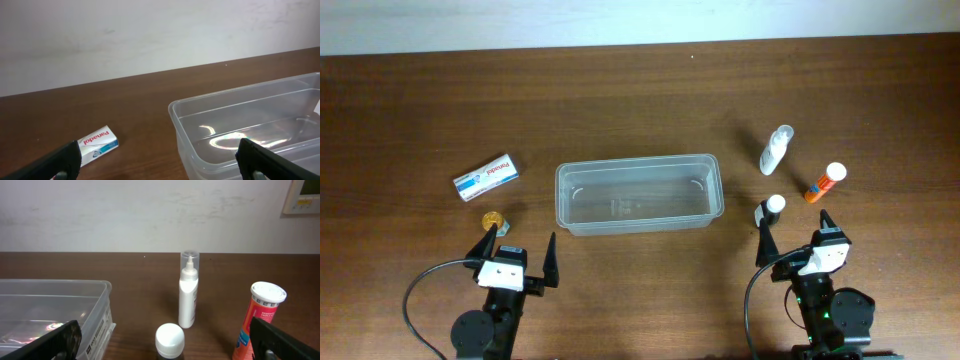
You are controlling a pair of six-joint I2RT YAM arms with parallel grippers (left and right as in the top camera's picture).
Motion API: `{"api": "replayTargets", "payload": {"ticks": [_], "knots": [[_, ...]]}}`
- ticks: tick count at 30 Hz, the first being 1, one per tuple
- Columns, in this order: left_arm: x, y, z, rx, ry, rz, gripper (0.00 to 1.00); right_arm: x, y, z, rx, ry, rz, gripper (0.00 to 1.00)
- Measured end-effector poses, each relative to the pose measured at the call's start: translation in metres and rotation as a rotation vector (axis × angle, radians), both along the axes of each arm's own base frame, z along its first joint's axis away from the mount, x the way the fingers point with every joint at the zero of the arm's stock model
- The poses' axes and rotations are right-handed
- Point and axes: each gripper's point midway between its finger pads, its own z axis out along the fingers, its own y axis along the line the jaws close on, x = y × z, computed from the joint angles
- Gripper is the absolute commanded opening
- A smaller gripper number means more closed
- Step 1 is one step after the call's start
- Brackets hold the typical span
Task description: Pack container
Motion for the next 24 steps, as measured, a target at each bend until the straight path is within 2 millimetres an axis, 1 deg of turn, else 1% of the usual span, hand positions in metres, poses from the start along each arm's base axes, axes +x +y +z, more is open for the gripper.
{"api": "replayTargets", "payload": {"ticks": [20,24], "knots": [[0.0000,0.0000,0.0000,0.000,0.000,0.000,0.99,0.0000,0.0000,-0.0001,0.000,0.000,0.000,0.98],[0.0000,0.0000,-0.0001,0.000,0.000,0.000,0.99,0.0002,0.0000,0.0029,-0.001,-0.012,0.000,0.98]]}}
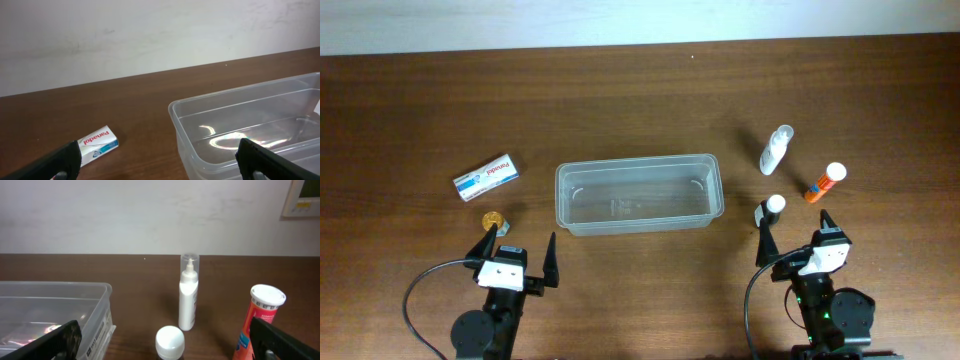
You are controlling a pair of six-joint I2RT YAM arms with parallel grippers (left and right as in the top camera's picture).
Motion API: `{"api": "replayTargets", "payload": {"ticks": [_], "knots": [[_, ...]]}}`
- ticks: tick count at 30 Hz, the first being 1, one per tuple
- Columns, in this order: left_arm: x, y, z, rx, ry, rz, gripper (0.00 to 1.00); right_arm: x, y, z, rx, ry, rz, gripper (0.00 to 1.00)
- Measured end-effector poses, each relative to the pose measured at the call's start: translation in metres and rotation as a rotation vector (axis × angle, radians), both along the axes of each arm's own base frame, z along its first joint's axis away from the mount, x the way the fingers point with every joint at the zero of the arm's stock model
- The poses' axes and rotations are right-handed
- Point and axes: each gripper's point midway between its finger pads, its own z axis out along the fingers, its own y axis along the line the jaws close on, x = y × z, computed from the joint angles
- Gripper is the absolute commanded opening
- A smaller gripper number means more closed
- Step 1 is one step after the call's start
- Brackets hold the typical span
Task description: Pack container
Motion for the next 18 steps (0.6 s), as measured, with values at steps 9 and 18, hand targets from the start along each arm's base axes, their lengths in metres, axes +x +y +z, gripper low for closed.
{"api": "replayTargets", "payload": {"ticks": [9,18], "knots": [[0.000,0.000,0.000,0.000,0.000,0.000,0.99,0.000,0.000,0.006,-0.001,-0.027,0.000,0.98],[0.000,0.000,0.000,0.000,0.000,0.000,0.99,-0.001,0.002,0.025,-0.002,-0.094,0.013,0.98]]}}
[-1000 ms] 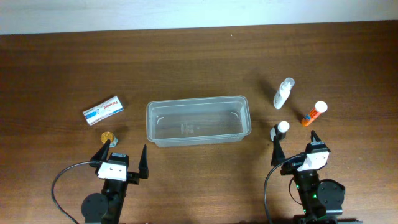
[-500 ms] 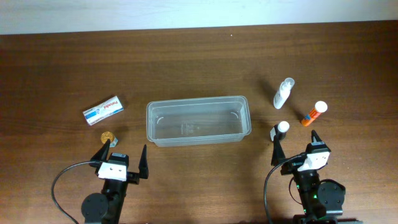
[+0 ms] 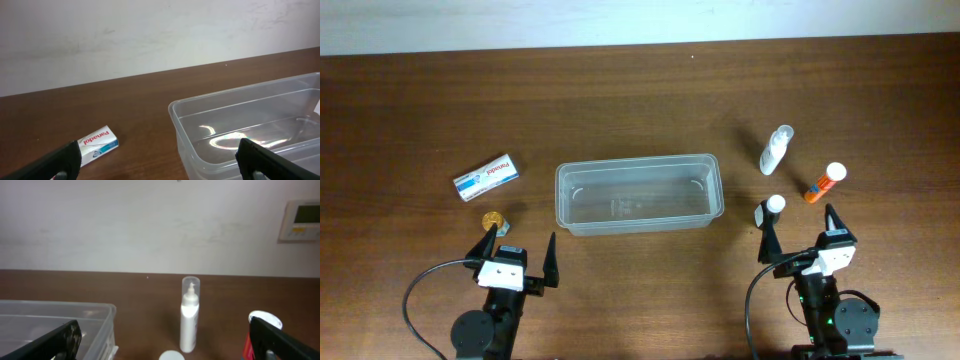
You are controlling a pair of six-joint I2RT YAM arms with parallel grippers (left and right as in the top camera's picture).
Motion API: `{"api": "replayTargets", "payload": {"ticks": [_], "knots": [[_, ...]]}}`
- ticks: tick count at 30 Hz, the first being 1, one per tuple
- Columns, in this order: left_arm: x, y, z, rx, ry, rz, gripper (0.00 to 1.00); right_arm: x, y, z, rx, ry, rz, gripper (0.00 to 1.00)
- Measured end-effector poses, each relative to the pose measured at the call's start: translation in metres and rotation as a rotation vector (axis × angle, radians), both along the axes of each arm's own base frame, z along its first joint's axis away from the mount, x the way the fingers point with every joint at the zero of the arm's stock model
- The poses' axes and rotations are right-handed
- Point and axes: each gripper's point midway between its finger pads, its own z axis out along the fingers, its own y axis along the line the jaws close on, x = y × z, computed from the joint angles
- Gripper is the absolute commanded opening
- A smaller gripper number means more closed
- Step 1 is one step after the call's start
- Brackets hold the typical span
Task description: Pack container
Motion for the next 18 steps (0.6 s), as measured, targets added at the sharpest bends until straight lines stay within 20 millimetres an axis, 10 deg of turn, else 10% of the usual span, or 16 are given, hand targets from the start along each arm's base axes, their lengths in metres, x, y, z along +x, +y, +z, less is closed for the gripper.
{"api": "replayTargets", "payload": {"ticks": [11,18], "knots": [[0.000,0.000,0.000,0.000,0.000,0.000,1.00,-0.025,0.003,0.106,0.028,0.016,0.016,0.98],[0.000,0.000,0.000,0.000,0.000,0.000,0.99,-0.011,0.003,0.163,0.044,0.350,0.011,0.98]]}}
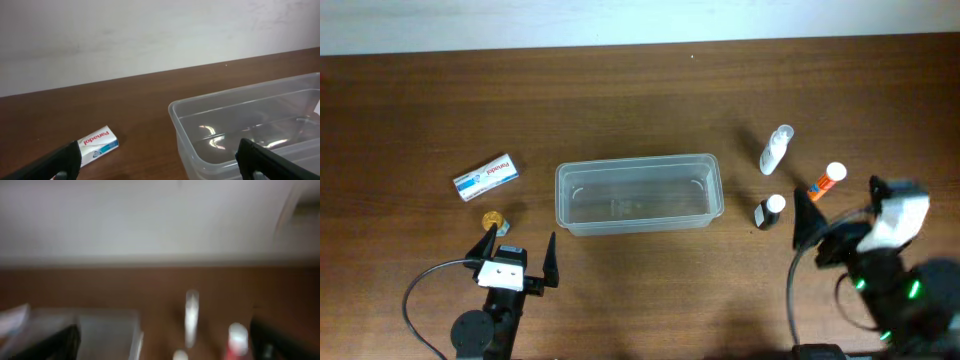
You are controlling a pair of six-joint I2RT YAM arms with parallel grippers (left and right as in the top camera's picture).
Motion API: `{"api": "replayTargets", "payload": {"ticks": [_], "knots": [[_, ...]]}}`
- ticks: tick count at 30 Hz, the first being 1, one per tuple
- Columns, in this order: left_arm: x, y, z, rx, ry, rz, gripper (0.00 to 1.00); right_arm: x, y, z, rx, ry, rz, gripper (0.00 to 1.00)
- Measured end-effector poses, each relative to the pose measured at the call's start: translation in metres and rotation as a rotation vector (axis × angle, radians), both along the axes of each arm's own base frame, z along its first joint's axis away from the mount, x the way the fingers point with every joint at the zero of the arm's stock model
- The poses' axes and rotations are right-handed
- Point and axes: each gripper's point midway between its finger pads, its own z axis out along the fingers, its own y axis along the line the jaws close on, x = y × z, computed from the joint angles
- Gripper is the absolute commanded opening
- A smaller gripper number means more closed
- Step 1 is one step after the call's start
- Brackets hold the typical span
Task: Pack container
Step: 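Move the right gripper over the white pump bottle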
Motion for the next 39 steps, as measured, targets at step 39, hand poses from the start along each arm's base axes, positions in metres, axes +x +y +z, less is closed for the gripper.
{"api": "replayTargets", "payload": {"ticks": [39], "knots": [[0.000,0.000,0.000,0.000,-0.001,0.000,0.99,0.133,-0.008,-0.071,0.019,0.795,-0.008,0.98]]}}
